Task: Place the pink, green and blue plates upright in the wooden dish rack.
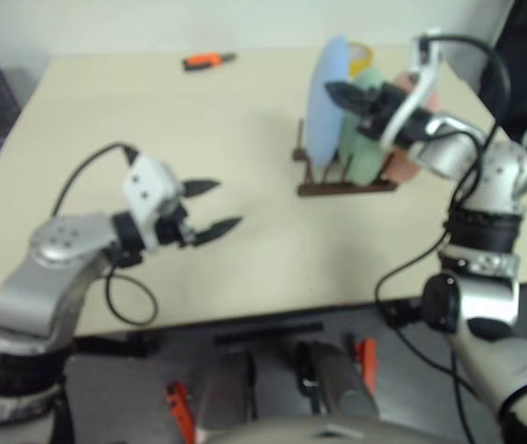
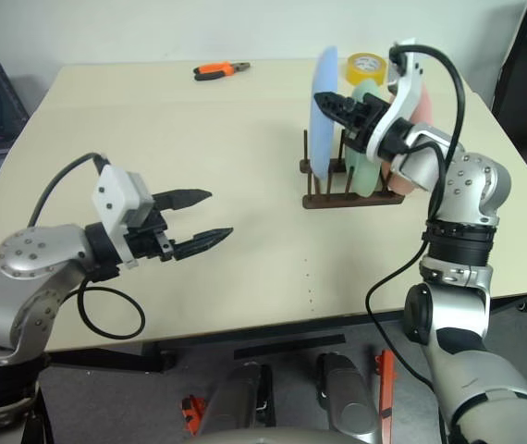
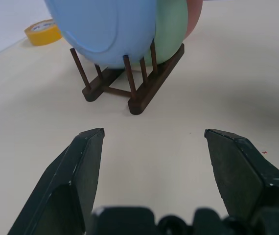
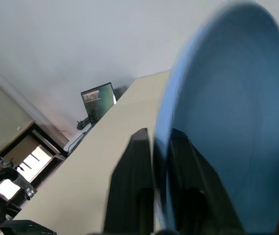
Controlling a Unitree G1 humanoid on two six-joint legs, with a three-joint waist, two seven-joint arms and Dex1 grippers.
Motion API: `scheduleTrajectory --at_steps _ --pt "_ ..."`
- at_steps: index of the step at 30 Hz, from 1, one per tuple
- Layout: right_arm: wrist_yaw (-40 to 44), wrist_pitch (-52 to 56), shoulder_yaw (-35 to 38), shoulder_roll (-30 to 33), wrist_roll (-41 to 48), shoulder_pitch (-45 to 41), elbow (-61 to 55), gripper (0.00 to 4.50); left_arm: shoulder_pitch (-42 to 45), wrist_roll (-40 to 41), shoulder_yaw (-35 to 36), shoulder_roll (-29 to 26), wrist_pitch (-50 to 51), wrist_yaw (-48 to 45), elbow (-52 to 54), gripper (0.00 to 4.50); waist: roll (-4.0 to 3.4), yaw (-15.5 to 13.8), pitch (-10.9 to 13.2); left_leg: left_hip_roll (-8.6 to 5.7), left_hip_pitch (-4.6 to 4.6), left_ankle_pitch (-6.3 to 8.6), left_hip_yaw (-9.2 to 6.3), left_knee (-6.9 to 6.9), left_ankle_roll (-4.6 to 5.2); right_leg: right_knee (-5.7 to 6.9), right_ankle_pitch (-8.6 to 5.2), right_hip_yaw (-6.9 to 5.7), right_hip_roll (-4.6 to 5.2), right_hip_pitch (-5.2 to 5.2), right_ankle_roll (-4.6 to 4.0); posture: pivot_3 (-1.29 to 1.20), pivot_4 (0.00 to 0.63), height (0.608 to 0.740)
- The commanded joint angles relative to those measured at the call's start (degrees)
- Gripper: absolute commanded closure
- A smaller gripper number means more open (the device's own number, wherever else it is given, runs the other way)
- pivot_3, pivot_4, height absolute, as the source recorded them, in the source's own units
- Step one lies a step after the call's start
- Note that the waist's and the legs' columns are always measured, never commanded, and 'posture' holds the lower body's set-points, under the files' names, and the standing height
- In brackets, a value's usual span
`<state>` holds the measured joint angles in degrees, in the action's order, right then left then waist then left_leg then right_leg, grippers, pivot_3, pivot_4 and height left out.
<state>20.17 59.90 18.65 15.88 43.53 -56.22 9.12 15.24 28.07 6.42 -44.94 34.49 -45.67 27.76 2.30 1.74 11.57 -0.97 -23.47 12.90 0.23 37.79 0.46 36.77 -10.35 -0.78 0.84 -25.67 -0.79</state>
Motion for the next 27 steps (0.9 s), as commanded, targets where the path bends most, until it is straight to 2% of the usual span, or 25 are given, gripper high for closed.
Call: scheduleTrajectory --at_steps 1,8,9,14,18,22,24,27 --pt "0.0 -1.5 1.4 0.6 1.1 -1.2 -1.2 2.75 -0.1 -0.3 0.9 -0.5 -1.4 -0.3 0.5 0.87 0.0 0.0 0.0 0.0 0.0 0.0 0.0 0.0 0.0 0.0 0.0 0.0 0.0 0.0 0.0 0.0 0.15 0.74" --pt "1.8 -3.7 -1.0 2.6 -1.0 -1.2 -2.1 0.26 0.0 -0.5 1.0 -0.7 -1.6 -0.6 0.1 0.87 0.0 0.0 0.0 0.0 -0.01 0.0 0.0 0.0 0.0 -0.03 0.0 0.0 0.0 0.0 0.0 0.0 0.15 0.74" --pt "2.6 -4.6 -2.2 3.6 -2.1 -1.2 -2.5 0.03 0.1 -0.5 1.0 -0.7 -1.6 -0.7 0.0 0.87 0.0 0.0 0.0 0.0 -0.01 0.0 0.0 0.0 0.0 -0.03 0.0 0.0 0.0 0.0 0.0 0.0 0.15 0.74" --pt "8.9 -9.5 -6.9 10.3 -6.6 -3.2 -4.1 0.03 0.4 -0.6 1.3 -1.1 -1.7 -1.0 -0.5 0.87 -0.02 0.0 0.0 0.0 -0.02 0.01 0.0 -0.02 0.01 -0.09 -0.16 -0.02 0.0 0.0 -0.25 0.0 0.15 0.74" --pt "20.8 -12.2 -7.6 23.0 -7.7 -3.1 -5.4 0.03 0.5 -0.4 3.3 -2.6 -1.6 -1.8 -1.0 0.87 -0.06 -0.3 0.1 -0.01 -0.21 0.01 -0.04 -0.02 0.01 -0.12 -0.16 -0.05 0.0 -0.13 -0.24 0.0 0.15 0.74" --pt "32.3 -16.5 -4.8 37.2 -9.3 1.6 -1.4 0.03 1.7 2.2 7.7 -4.6 -0.1 -2.7 -2.5 0.87 -0.08 -0.8 0.1 0.0 -0.37 0.06 -0.18 -0.08 0.09 -0.54 -0.15 -0.26 0.0 -0.09 -0.22 0.0 0.15 0.74" --pt "37.2 -18.3 -2.8 42.2 -9.1 4.0 1.4 0.03 2.8 2.9 9.1 -6.0 0.0 -4.0 -4.1 0.87 -0.07 -1.0 0.1 -0.01 -0.41 0.09 -0.15 -0.13 0.14 -0.79 -0.12 -0.27 0.01 -0.03 -0.17 0.0 0.15 0.74" --pt "43.8 -21.1 0.5 46.5 -8.2 8.4 5.3 0.03 5.2 3.3 10.3 -7.9 -0.5 -5.9 -7.7 0.87 -0.07 -1.1 0.1 -0.06 -0.39 0.17 0.07 -0.12 0.26 -0.87 -0.07 -0.08 0.06 -0.04 -0.08 0.0 0.15 0.74"
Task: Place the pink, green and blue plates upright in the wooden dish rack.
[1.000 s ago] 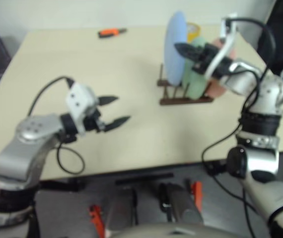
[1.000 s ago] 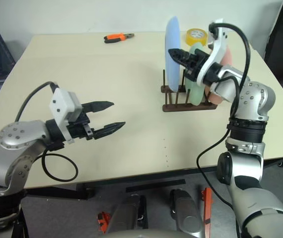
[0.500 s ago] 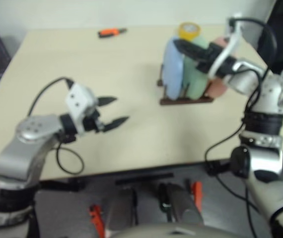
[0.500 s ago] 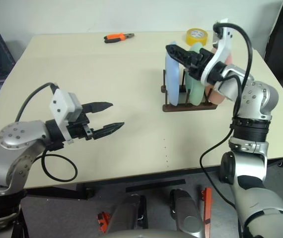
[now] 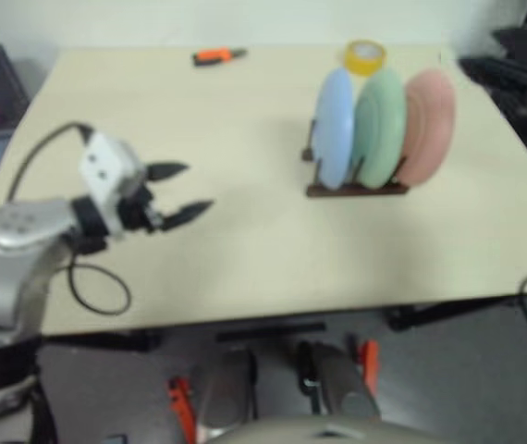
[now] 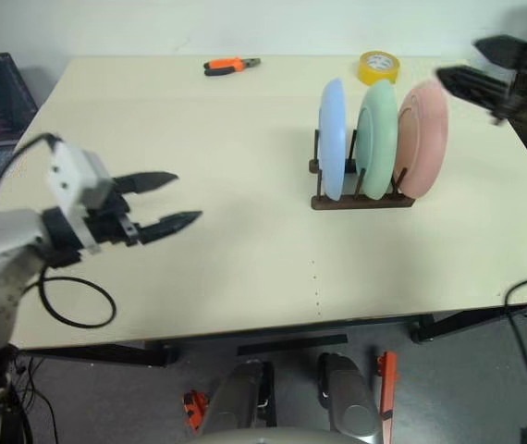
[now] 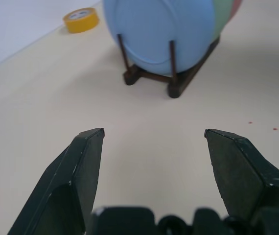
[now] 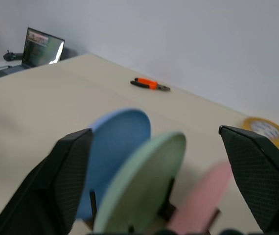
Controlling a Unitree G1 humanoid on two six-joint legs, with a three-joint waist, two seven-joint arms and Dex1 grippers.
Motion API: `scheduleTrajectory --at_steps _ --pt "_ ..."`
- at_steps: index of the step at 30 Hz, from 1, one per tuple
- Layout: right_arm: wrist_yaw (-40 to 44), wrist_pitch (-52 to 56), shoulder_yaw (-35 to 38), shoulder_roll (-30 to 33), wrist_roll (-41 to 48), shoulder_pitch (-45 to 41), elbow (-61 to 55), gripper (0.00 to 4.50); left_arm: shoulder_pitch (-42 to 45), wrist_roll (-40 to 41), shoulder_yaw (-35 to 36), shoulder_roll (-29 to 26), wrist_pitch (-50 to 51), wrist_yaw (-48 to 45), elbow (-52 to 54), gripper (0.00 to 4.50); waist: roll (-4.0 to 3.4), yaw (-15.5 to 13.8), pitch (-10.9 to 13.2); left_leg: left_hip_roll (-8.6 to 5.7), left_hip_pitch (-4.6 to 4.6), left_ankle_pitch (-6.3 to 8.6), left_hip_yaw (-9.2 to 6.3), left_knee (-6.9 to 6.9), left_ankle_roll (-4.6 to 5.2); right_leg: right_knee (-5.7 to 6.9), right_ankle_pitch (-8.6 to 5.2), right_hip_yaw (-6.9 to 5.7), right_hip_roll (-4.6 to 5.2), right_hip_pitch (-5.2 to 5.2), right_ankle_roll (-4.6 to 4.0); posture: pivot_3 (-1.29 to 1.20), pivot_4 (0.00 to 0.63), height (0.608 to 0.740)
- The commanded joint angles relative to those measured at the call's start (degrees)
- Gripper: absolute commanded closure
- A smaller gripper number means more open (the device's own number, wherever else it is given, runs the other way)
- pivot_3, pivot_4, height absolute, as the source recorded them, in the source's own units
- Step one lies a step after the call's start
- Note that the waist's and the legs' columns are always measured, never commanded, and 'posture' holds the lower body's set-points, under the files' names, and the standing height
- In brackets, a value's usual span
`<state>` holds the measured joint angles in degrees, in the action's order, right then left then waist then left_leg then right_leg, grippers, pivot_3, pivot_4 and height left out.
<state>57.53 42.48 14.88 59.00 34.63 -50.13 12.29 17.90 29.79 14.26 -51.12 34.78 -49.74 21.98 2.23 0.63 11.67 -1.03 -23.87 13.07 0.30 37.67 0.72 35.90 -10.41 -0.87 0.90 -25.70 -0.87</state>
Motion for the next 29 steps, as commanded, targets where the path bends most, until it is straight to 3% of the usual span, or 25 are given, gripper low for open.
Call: scheduleTrajectory --at_steps 1,10,22,29 --pt "7.9 -4.6 4.8 4.1 0.7 3.6 2.7 0.03 3.1 1.6 2.8 -2.2 -0.9 -2.3 -2.8 0.87 0.0 0.1 0.0 0.0 0.0 0.01 0.03 0.01 0.01 -0.01 0.02 0.03 0.01 0.0 0.03 0.0 0.15 0.74" --pt "13.3 -12.5 3.7 3.3 -3.9 13.6 11.8 0.03 3.3 4.6 7.0 -5.6 1.2 -6.2 -9.0 0.87 -0.11 1.0 0.1 0.03 0.09 0.01 0.16 0.14 0.02 0.05 0.06 0.12 0.02 0.04 0.1 0.0 0.15 0.74" --pt "10.2 -9.8 8.7 -0.2 -0.1 16.3 5.4 0.03 3.4 6.1 10.0 -11.6 4.0 -8.3 -10.9 0.87 -0.12 1.0 0.1 0.04 0.09 0.01 0.14 0.15 0.02 0.07 0.08 0.11 0.01 0.04 0.13 0.0 0.15 0.74" --pt "6.1 -6.0 12.0 -2.2 3.1 21.6 -1.6 0.03 0.4 6.5 10.1 -11.3 5.2 -8.2 -8.9 0.87 -0.13 0.8 0.1 0.03 0.08 0.02 0.14 0.13 0.02 0.07 0.09 0.13 0.04 0.05 0.15 0.0 0.15 0.74"
